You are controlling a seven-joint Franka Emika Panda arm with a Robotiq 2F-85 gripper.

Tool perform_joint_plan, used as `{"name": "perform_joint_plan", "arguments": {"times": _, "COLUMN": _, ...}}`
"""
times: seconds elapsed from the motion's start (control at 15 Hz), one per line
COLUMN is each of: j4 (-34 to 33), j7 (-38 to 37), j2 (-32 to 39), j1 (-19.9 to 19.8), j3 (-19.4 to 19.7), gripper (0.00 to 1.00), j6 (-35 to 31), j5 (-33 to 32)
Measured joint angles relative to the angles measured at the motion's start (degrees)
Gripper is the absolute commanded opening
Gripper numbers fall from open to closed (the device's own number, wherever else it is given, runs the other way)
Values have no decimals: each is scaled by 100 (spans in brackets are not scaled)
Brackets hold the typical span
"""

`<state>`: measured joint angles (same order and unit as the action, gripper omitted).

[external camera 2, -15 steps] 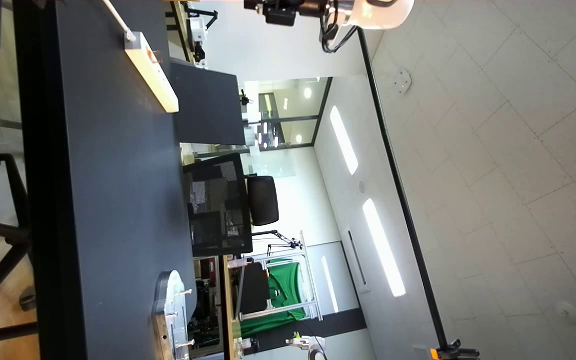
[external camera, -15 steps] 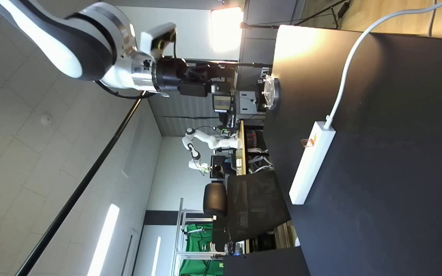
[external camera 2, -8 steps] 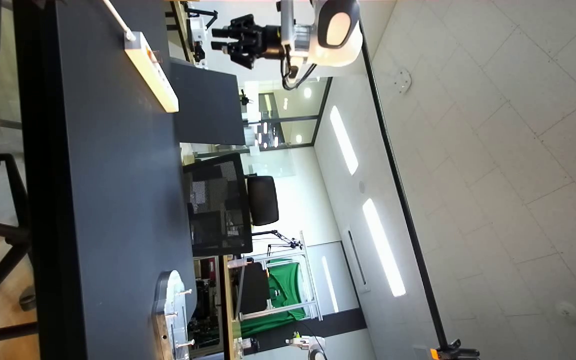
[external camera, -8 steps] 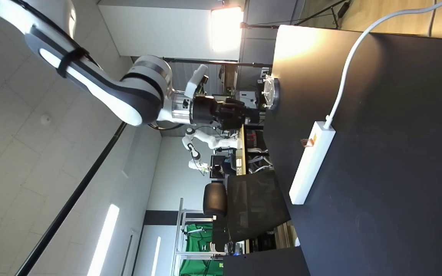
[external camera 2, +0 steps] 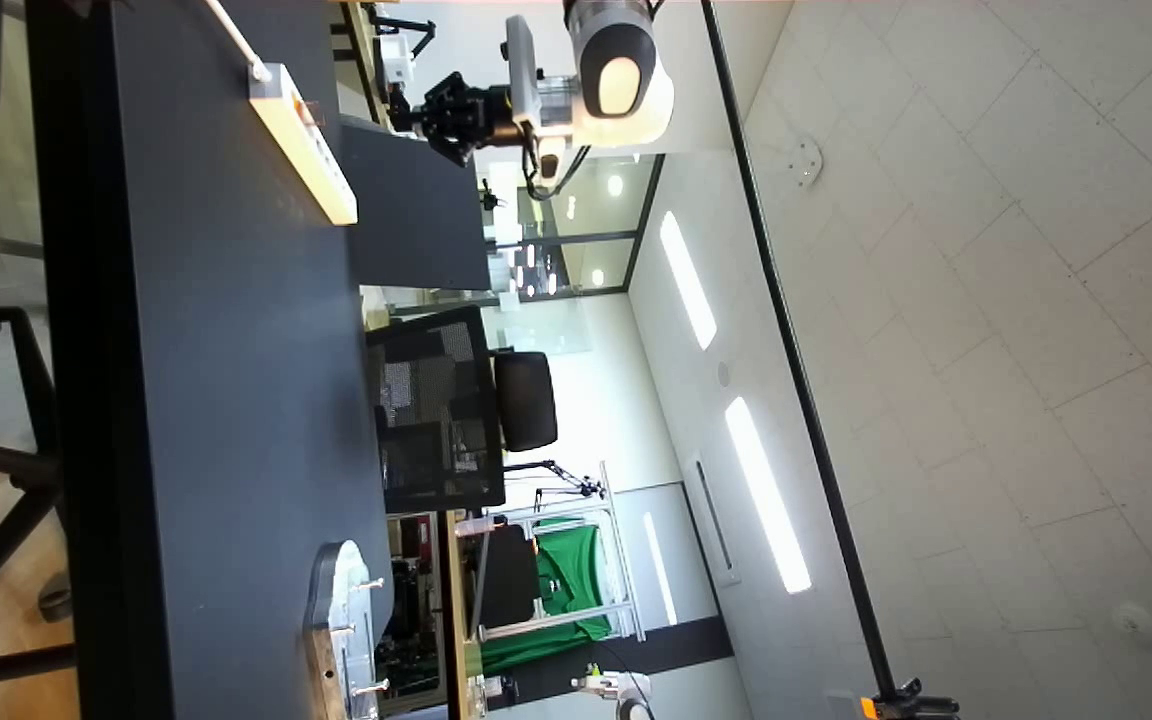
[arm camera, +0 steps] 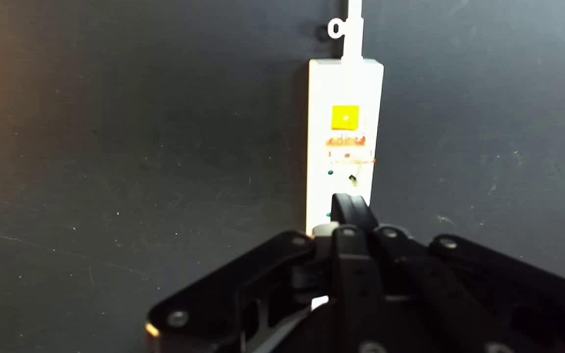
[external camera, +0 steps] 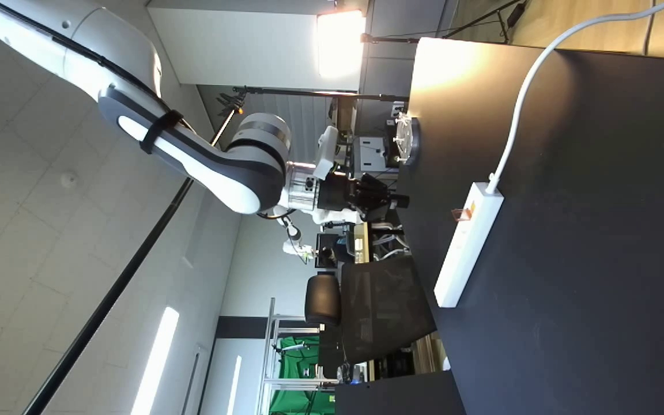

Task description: Turn on the adapter

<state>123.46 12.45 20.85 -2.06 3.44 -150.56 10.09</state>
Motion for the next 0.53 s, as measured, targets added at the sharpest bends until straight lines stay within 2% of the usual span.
{"name": "perform_joint_plan", "arguments": {"times": 0.53, "j4": -53, "j7": -69, "j2": 44, "j1": -1, "j3": 2, "gripper": 1, "j6": 3, "j5": -28}}
